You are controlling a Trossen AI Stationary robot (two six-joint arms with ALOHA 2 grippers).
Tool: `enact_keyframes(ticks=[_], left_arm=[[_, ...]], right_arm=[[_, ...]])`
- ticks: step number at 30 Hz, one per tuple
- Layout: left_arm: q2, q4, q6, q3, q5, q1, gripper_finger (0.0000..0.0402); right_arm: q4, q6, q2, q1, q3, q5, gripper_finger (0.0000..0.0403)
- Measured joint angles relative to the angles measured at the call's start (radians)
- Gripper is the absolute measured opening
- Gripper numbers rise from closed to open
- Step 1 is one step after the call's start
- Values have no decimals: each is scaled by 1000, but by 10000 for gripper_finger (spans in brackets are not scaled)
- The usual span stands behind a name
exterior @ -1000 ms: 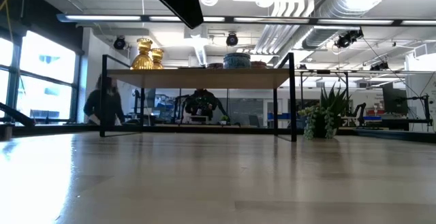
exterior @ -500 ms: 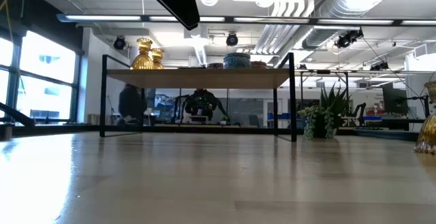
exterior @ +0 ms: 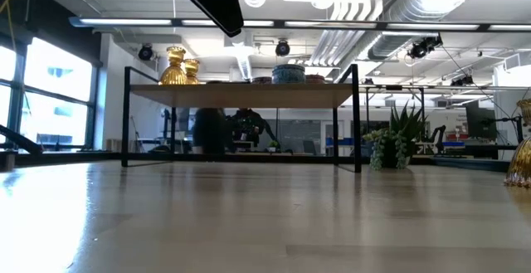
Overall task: Pick & Place candle stick holders
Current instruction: Put the yellow glass candle holder on the shelf
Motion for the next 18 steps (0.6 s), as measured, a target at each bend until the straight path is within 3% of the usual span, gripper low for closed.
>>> enact_keyframes(ticks=[18], left_arm=[[0, 1, 10, 0, 1, 0, 252]], right_arm=[[51, -97, -20, -36, 3, -48, 339]])
